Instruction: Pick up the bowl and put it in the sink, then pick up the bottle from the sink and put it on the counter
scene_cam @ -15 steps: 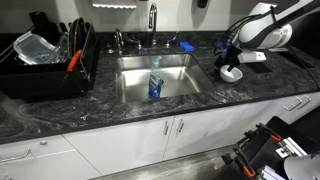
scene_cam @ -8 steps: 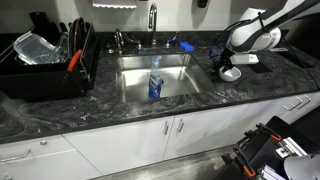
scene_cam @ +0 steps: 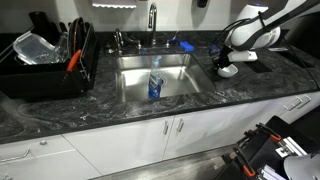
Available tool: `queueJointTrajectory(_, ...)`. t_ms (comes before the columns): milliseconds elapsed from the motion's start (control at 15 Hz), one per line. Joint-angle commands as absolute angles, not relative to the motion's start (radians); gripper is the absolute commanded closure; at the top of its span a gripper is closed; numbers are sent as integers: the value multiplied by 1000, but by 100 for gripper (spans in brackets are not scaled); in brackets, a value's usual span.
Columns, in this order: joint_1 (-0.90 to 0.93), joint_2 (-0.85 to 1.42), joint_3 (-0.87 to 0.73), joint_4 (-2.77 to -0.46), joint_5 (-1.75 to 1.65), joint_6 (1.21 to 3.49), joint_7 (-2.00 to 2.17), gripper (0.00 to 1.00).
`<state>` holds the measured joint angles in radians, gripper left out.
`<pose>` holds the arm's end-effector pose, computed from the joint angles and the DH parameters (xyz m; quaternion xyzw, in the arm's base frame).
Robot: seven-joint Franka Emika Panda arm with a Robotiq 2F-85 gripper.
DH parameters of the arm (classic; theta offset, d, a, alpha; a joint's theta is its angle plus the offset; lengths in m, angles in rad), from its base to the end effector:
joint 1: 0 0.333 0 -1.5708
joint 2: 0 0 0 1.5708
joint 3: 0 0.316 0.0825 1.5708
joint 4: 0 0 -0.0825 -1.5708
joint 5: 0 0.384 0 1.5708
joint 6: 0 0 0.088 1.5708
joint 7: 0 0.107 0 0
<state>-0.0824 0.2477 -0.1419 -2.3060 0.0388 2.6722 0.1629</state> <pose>0.5254 -0.1216 0.2509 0.9768 -0.2053 0.0604 0.0092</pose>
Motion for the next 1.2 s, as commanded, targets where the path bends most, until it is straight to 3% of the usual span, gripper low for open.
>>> queueJointTrajectory(0,-75,289,-163,-2258,0,2659,223,96)
queueJointTrajectory(867,-50,505,-174,-1853,43,2374,519,98)
queueJointTrajectory(1133,-71,458,-111,-1885,91,2357,362,98)
